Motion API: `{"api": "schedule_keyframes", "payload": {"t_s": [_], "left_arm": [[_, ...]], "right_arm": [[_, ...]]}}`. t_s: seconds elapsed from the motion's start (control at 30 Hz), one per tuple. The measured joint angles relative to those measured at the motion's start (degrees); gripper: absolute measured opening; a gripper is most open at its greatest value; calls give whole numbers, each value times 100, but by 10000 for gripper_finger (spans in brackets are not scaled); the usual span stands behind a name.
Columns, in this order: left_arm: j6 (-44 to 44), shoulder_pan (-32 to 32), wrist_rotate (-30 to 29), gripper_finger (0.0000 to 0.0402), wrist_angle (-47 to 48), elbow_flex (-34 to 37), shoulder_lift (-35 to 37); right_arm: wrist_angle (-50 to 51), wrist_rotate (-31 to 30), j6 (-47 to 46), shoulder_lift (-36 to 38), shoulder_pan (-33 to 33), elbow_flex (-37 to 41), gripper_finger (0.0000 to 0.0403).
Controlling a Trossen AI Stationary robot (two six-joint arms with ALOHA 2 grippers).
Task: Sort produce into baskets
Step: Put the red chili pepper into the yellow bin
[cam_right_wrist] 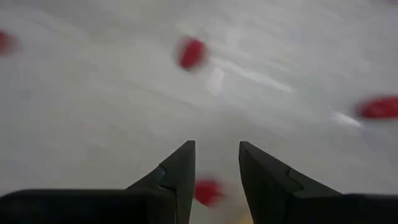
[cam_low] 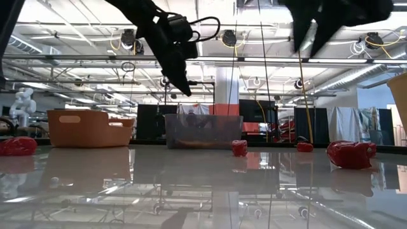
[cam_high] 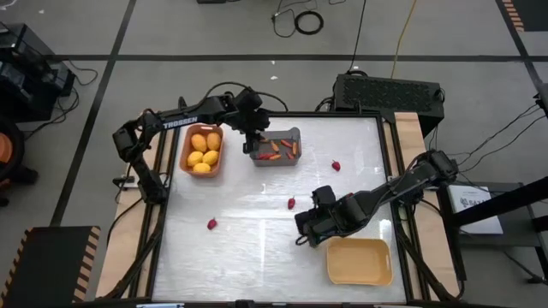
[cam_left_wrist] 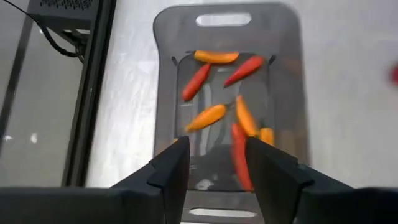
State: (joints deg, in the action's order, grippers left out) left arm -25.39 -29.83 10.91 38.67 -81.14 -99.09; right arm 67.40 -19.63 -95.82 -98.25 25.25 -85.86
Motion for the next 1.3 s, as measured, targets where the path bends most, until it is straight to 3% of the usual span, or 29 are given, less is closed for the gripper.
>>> {"api": "schedule_keyframes", "payload": {"t_s": [0.13,0.27,0.4,0.53,0.7,0.97,1.07,1.3], "left_arm": [[654,81,665,163,298,0,70],[1376,349,1223,163,599,0,112],[1694,768,1235,163,1395,0,139],[1851,1212,1077,163,2099,66,335],[2572,1712,660,163,1498,726,1080],[4454,2254,191,164,-794,2415,2285],[4924,2405,137,164,-1287,2749,2375],[5195,2691,-171,164,-1287,2883,2378]], "right_arm": [[1009,630,487,46,-341,4,116],[1605,920,1809,255,-850,9,107],[1520,930,3264,648,-1488,413,98],[1485,1081,4154,1210,-2037,1071,94],[1236,1303,5069,1980,-2456,2004,93],[244,1398,6056,2574,-2609,3014,99],[81,1495,6110,2487,-2613,3176,123],[-196,1701,6213,2036,-2717,3292,221]]}}
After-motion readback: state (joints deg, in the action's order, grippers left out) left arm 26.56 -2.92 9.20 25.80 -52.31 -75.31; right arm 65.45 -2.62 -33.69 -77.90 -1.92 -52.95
